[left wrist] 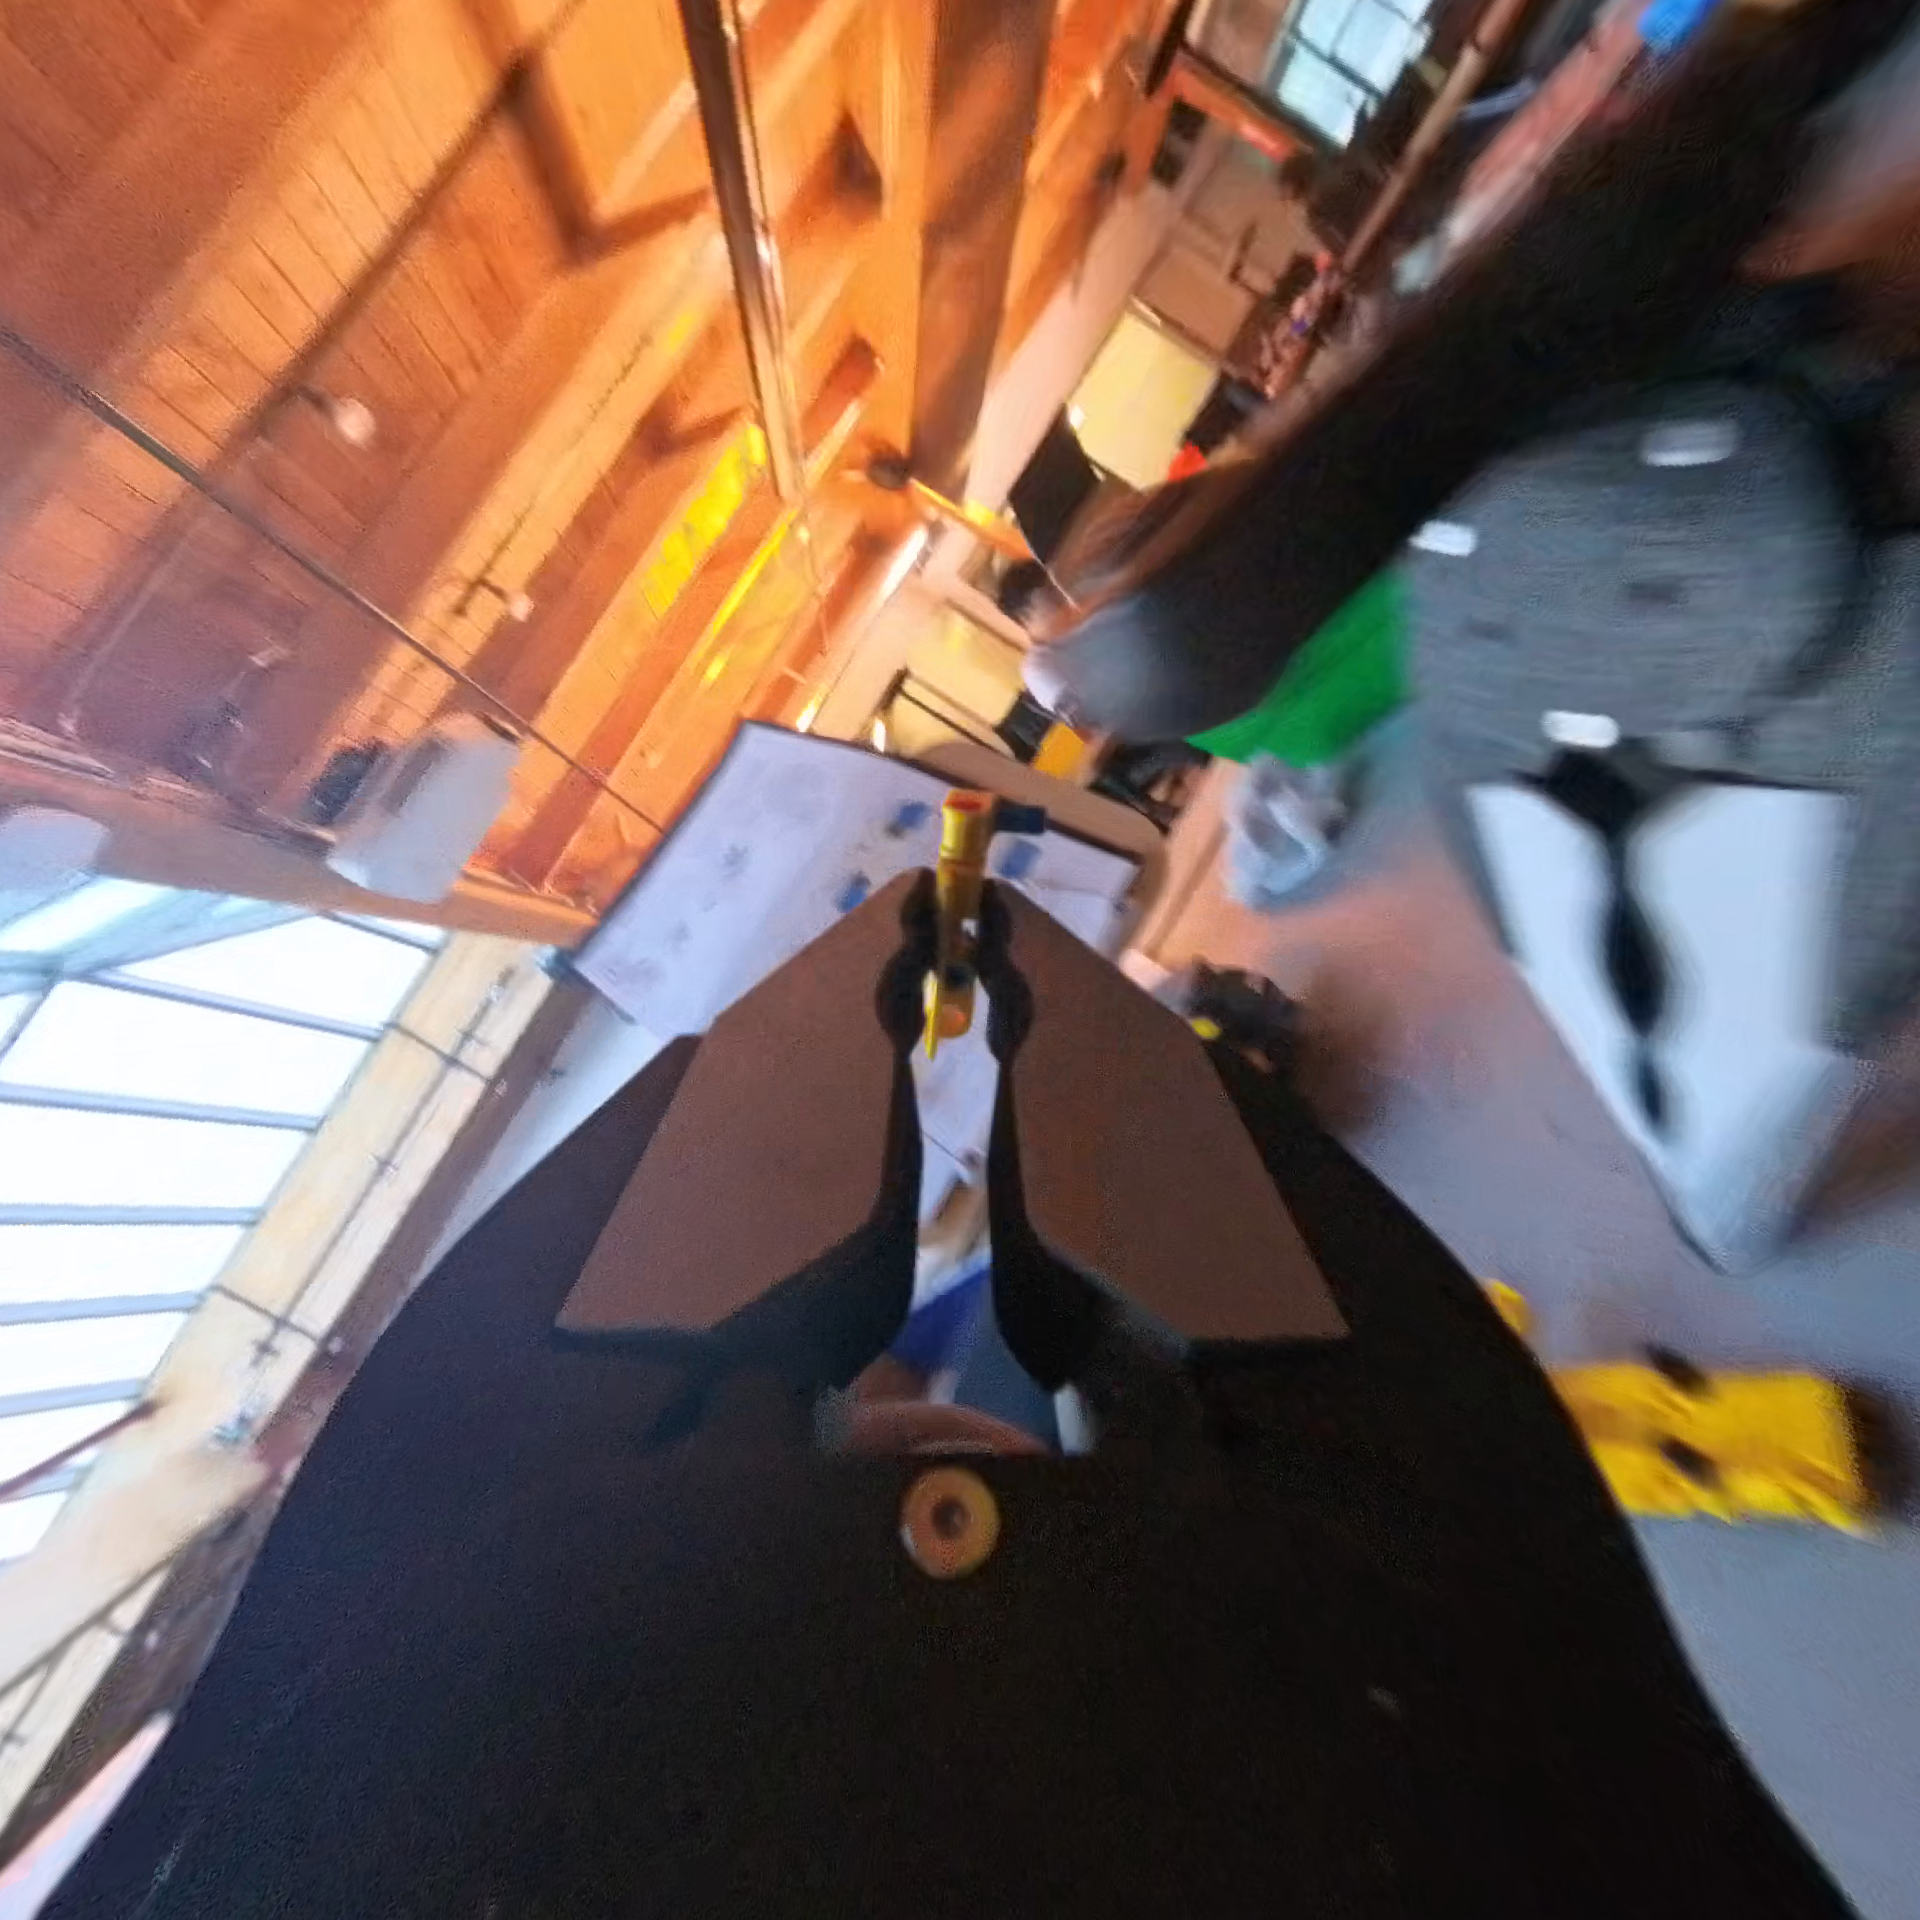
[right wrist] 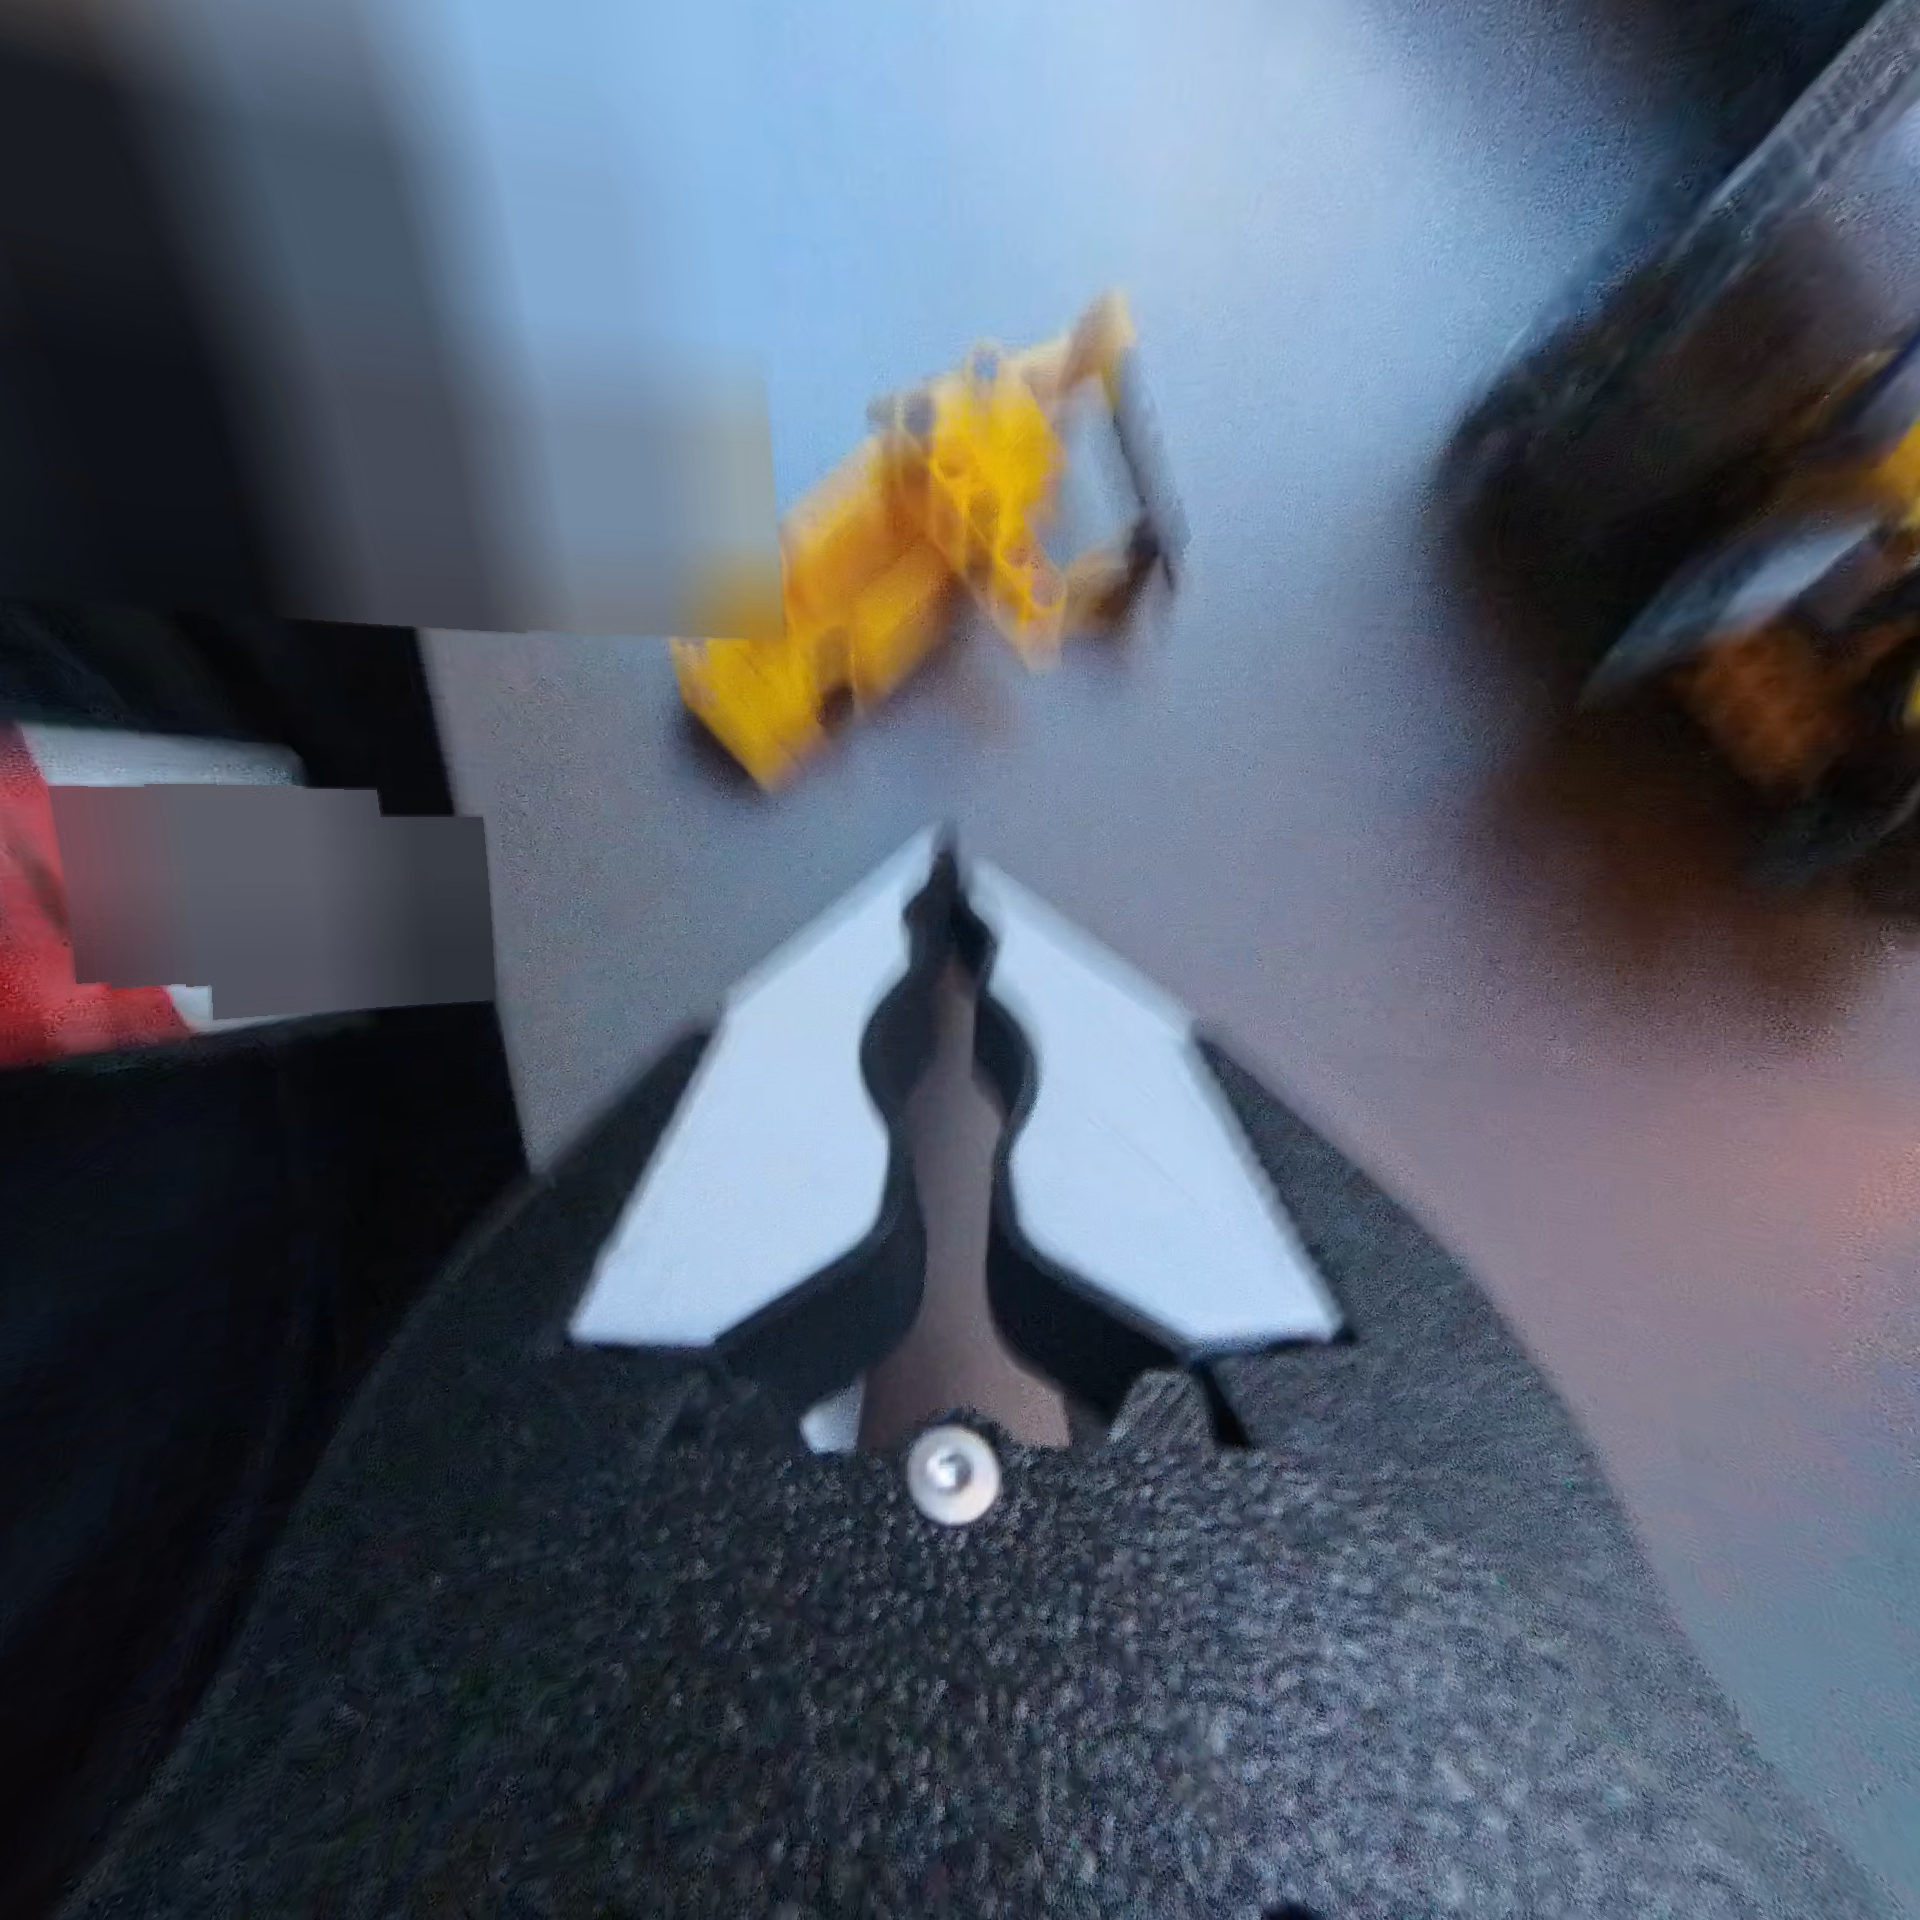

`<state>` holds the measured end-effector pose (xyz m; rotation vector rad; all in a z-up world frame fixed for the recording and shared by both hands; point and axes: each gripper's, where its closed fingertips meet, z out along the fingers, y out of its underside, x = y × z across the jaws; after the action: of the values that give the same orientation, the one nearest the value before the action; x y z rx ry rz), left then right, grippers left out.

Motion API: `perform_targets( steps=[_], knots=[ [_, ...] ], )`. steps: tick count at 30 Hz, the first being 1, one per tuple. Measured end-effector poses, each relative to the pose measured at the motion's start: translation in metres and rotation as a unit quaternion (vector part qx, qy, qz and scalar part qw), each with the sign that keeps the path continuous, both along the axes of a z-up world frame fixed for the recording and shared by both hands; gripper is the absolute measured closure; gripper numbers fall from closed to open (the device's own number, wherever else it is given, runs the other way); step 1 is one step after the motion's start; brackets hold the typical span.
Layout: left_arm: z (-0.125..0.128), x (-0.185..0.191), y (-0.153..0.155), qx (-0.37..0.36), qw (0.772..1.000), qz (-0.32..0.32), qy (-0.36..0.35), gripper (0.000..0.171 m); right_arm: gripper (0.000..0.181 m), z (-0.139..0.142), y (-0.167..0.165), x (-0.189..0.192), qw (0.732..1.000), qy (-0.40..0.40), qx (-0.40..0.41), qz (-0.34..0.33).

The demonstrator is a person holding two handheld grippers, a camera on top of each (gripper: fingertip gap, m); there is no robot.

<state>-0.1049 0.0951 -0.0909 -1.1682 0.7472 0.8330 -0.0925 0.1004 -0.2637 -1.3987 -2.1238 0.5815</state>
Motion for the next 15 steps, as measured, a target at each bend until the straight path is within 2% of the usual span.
perform_targets(
  steps=[1, 3, 5, 7, 9, 15],
  knots=[
    [0.015, -0.003, 0.001, 0.005, 1.0, -0.005, 0.005, 0.168, 0.181, 0.012, -0.006, -0.004, 0.999, 0.046, -0.018, 0.008],
    [-0.004, -0.026, 0.019, -0.059, 0.998, 0.01, -0.005, 0.168, 0.181, 0.056, 0.013, -0.015, 0.988, 0.148, -0.033, -0.037],
    [-0.033, -0.029, 0.024, -0.09, 0.996, 0.008, 0.016, 0.167, 0.181, 0.079, 0.028, -0.017, 0.98, 0.176, -0.069, -0.067],
    [-0.044, -0.017, 0.021, -0.075, 0.994, 0.006, 0.076, 0.167, 0.181, 0.091, 0.037, -0.016, 0.974, 0.21, -0.05, -0.072],
    [-0.049, -0.01, 0.021, -0.064, 0.991, 0.013, 0.12, 0.167, 0.181, 0.099, 0.025, -0.015, 0.971, 0.225, -0.064, -0.047],
    [-0.044, -0.011, 0.019, -0.051, 0.992, 0.008, 0.116, 0.167, 0.181, 0.104, 0.014, -0.01, 0.965, 0.254, -0.056, -0.027]
  ],
)
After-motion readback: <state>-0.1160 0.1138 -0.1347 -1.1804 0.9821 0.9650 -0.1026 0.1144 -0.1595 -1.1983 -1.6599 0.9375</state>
